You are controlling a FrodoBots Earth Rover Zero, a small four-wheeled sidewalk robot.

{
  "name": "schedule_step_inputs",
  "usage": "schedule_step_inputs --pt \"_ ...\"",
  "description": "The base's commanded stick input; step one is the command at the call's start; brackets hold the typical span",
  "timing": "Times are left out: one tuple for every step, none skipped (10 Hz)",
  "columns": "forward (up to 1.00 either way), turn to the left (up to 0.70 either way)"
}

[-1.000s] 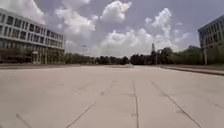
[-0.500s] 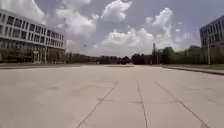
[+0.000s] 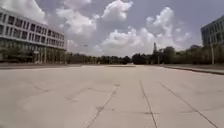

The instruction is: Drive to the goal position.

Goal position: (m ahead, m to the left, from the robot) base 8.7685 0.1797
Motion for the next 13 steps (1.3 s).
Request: schedule_step_inputs --pt "0.70 0.01" --pt "0.70 0.01" --pt "0.70 0.01" --pt "0.70 0.01" --pt "0.70 0.01" --pt "0.70 0.01" --pt "0.70 0.01" --pt "0.70 0.01" --pt "0.70 0.01" --pt "0.70 0.01" --pt "0.70 0.01" --pt "0.70 0.01" --pt "0.70 0.01"
